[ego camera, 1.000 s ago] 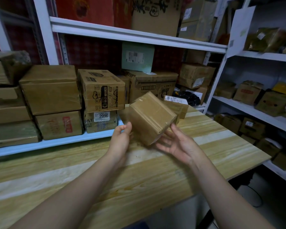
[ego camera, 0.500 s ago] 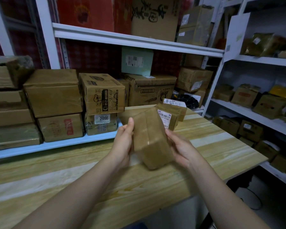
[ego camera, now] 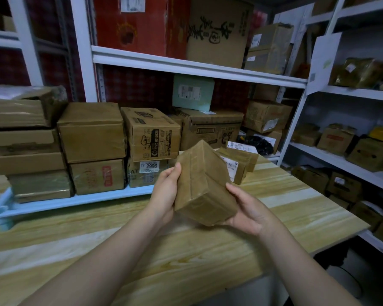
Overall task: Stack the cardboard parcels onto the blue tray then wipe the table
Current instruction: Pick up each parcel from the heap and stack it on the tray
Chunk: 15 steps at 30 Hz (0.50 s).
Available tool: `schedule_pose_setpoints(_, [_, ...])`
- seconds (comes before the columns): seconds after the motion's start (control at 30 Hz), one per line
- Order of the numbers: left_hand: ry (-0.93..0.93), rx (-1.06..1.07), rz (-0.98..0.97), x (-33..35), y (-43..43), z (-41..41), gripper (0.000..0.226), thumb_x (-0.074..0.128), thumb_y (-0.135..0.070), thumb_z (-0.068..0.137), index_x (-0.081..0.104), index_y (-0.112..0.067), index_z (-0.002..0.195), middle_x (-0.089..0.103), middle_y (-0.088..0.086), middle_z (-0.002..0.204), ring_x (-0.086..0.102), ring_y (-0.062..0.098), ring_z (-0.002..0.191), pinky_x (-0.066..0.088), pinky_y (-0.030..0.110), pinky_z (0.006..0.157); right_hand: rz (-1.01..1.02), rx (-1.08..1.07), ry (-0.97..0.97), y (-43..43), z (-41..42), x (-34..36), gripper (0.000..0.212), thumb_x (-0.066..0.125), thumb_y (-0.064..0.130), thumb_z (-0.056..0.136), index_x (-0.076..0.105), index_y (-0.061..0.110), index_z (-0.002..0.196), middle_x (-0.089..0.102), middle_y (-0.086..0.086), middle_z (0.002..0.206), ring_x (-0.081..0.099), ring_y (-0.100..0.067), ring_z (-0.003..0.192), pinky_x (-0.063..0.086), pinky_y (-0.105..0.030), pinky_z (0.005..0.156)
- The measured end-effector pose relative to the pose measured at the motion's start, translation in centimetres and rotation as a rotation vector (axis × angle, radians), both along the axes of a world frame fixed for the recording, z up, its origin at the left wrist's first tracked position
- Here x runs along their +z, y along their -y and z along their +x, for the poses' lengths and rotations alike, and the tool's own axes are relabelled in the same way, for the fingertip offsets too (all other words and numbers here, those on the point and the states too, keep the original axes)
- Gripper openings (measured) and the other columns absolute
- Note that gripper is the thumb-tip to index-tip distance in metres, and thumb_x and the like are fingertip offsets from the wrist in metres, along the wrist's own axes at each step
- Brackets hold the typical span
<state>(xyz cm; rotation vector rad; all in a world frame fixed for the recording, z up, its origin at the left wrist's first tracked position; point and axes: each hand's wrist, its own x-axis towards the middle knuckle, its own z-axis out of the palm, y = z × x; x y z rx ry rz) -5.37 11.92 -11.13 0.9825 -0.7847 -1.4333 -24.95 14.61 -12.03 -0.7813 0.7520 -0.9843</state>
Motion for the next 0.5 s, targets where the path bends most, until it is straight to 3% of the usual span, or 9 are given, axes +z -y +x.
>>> schedule_pose_setpoints(0.1, [0.1, 0.003, -0.044, 0.1, 0.3, 1.1, 0.037, 0.046, -0.042, 0.1, 0.061, -0.014, 0.117, 0.071, 0.009, 0.111, 0.067, 0.022, 0.099, 0.057, 0.036, 0.076, 0.017, -0.104, 0.004, 0.5, 1.4, 1.1, 0.071, 0.076, 0.044, 0.076, 0.053, 0.018, 0.139, 0.065, -0.02, 0.129, 0.062, -0.036, 0.116, 0.05, -0.059, 0.095])
schedule_pose_setpoints(0.2, [0.425, 0.029, -0.023, -0.4, 0.6, 2.6, 0.017, 0.054, -0.034, 0.097, 0.062, -0.02, 0.101, 0.068, 0.005, 0.107, 0.064, 0.02, 0.094, 0.054, 0.038, 0.086, 0.007, -0.246, -0.002, 1.0, 2.5, 2.5, 0.062, 0.065, 0.049, 0.079, 0.057, 0.016, 0.132, 0.07, -0.017, 0.118, 0.064, -0.032, 0.111, 0.056, -0.048, 0.085])
schedule_pose_setpoints(0.3, [0.769, -0.065, -0.009, -0.9, 0.6, 4.7, 0.009, 0.061, -0.027, 0.092, 0.064, -0.021, 0.098, 0.066, 0.004, 0.094, 0.058, 0.016, 0.073, 0.047, 0.026, 0.074, -0.062, -0.324, -0.022, 1.0, 3.6, 4.2, 0.054, 0.067, 0.047, 0.079, 0.059, 0.017, 0.123, 0.075, -0.012, 0.103, 0.067, -0.028, 0.102, 0.056, -0.041, 0.076])
schedule_pose_setpoints(0.37, [0.946, -0.151, -0.013, -1.1, 0.3, 6.0, 0.014, 0.063, -0.029, 0.09, 0.065, -0.023, 0.102, 0.067, 0.002, 0.099, 0.059, 0.016, 0.08, 0.045, 0.023, 0.077, -0.113, -0.354, -0.026, 1.1, 4.4, 5.5, 0.048, 0.068, 0.045, 0.08, 0.061, 0.017, 0.119, 0.076, -0.01, 0.101, 0.067, -0.026, 0.101, 0.056, -0.04, 0.073])
schedule_pose_setpoints(0.5, [1.375, -0.273, -0.067, -1.2, -0.3, 8.7, 0.026, 0.061, -0.041, 0.089, 0.063, -0.032, 0.113, 0.064, -0.009, 0.12, 0.059, 0.015, 0.11, 0.045, 0.026, 0.097, -0.222, -0.366, -0.087, 2.0, 6.8, 9.5, 0.03, 0.057, 0.042, 0.095, 0.061, 0.019, 0.114, 0.072, -0.007, 0.099, 0.065, -0.023, 0.096, 0.054, -0.034, 0.064])
